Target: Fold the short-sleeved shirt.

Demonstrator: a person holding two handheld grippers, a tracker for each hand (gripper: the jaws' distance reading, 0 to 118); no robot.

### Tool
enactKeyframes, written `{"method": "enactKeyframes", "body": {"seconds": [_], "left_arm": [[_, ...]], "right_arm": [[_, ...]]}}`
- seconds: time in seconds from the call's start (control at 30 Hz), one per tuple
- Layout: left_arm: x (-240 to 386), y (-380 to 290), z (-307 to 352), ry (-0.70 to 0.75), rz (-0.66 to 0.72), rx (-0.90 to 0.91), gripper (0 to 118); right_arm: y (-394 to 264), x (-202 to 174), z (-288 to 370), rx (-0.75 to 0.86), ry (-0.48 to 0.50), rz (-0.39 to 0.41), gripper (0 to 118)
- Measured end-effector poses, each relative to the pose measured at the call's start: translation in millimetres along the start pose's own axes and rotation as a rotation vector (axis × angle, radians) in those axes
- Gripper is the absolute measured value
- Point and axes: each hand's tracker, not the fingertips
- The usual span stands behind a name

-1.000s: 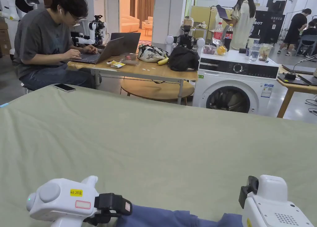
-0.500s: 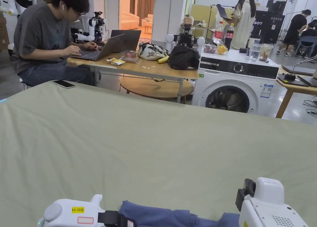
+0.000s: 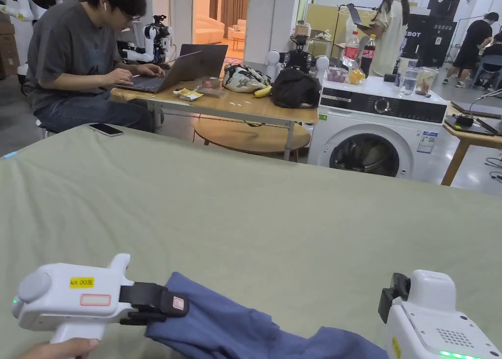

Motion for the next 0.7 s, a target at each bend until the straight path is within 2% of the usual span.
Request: {"method": "enactKeyframes", "body": {"seconds": [0.17,0.33,0.53,0.7], "left_arm": [[23,5,42,0.168,-0.083,0.023,3],[55,3,48,0.214,-0.109,0.034,3],[110,2,10,0.214,-0.252,-0.055,3],[149,-5,-45,0.199,-0.273,-0.124,3]], "right_arm": [[2,-5,-2,0.010,0.012,-0.003,0],[1,-7,-3,0.005,0.022,-0.013,0],[-2,0,1,-0.002,0.014,-0.014,0],[-5,12,6,-0.009,-0.004,-0.014,0]]}}
